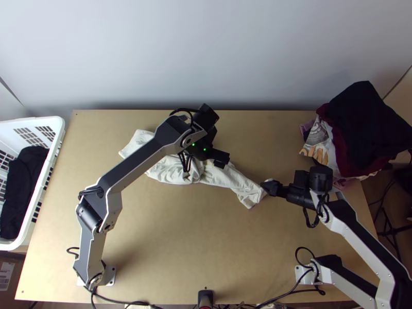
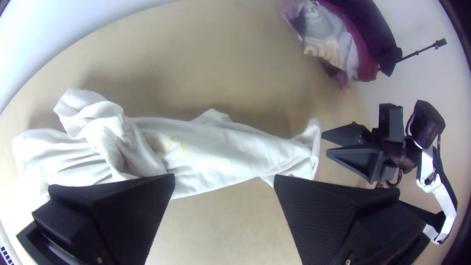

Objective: Fold the t-shirt

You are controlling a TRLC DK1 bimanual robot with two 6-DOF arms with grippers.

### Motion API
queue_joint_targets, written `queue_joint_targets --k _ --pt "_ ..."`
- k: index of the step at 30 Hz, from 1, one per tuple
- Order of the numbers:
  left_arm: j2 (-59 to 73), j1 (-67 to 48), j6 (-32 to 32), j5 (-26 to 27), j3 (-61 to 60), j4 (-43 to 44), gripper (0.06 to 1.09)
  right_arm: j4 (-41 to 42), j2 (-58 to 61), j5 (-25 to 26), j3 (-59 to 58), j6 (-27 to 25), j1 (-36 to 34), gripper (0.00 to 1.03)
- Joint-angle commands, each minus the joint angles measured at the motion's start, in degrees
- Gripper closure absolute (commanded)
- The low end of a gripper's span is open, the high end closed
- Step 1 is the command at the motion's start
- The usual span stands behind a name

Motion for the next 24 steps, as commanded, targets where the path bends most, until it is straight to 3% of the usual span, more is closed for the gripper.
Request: queue_joint_targets --k 1,13,24 --pt "0.26 1.18 -0.22 0.02 -0.81 0.94 0.10 0.21 3.09 -0.66 0.57 -0.01 2.33 0.07" --pt "-1.58 1.70 0.05 -0.51 -0.72 1.12 0.10 3.73 6.43 -0.49 1.27 -3.35 -0.13 0.07" --pt "-2.38 3.11 1.45 -0.68 -0.99 -0.20 0.10 0.12 5.46 -0.49 2.06 -8.45 -5.40 0.07"
